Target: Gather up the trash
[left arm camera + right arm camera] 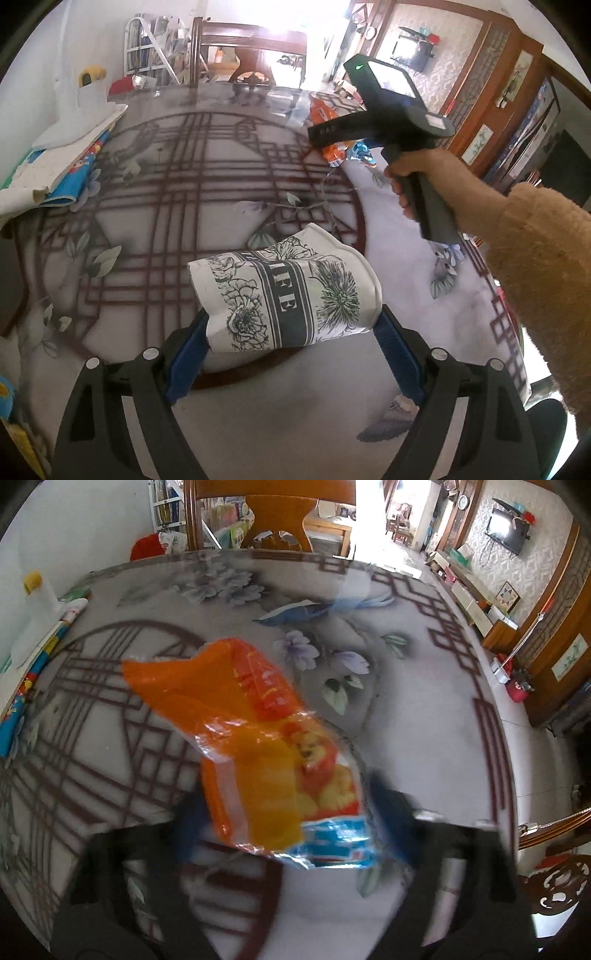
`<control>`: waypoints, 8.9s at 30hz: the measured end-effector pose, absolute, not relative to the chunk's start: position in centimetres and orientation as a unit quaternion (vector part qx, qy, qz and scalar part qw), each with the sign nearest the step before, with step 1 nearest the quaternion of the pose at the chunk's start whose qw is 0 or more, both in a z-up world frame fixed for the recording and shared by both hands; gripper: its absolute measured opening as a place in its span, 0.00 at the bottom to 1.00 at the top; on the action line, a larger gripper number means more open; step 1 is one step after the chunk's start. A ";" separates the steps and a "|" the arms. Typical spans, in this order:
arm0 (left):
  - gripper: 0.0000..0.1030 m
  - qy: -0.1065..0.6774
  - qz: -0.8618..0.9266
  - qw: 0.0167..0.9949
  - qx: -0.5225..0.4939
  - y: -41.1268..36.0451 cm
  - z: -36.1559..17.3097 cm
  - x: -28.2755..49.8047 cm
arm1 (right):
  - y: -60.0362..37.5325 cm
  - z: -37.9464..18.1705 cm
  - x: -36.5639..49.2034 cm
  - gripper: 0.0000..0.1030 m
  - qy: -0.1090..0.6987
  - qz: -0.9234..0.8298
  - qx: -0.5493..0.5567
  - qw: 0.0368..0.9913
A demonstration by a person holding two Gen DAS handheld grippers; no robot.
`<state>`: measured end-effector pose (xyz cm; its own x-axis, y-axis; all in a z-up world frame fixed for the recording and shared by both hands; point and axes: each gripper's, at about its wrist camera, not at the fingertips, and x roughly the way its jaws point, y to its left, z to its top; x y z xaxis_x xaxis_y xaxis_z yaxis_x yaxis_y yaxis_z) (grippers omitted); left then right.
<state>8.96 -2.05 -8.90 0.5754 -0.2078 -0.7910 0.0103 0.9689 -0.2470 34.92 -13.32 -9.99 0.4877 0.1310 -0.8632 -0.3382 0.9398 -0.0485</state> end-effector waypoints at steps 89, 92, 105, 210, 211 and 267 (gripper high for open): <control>0.79 0.423 -0.222 0.878 -0.041 -28.1 -2.6 5.4 | -50.9 -3.4 -2.6 0.63 0.389 0.028 0.245 0.887; 0.79 0.422 -0.231 0.876 -0.035 -28.8 -2.6 5.5 | -51.3 -3.6 -2.6 0.63 0.389 0.024 0.248 0.887; 0.79 0.435 -0.238 0.868 -0.019 -30.5 -3.9 6.1 | -52.6 -4.1 -3.0 0.63 0.390 0.005 0.256 0.884; 0.92 0.227 -0.035 0.970 -0.084 -6.1 2.8 -0.7 | -30.0 1.0 0.1 0.96 0.201 0.000 0.040 0.979; 0.92 0.228 -0.036 0.969 -0.085 -6.1 2.7 -0.7 | -30.0 1.0 0.1 0.96 0.202 0.000 0.041 0.979; 0.92 0.259 -0.051 0.961 -0.083 -6.3 1.2 -0.3 | -29.1 -1.2 3.1 0.96 0.292 0.050 0.048 0.954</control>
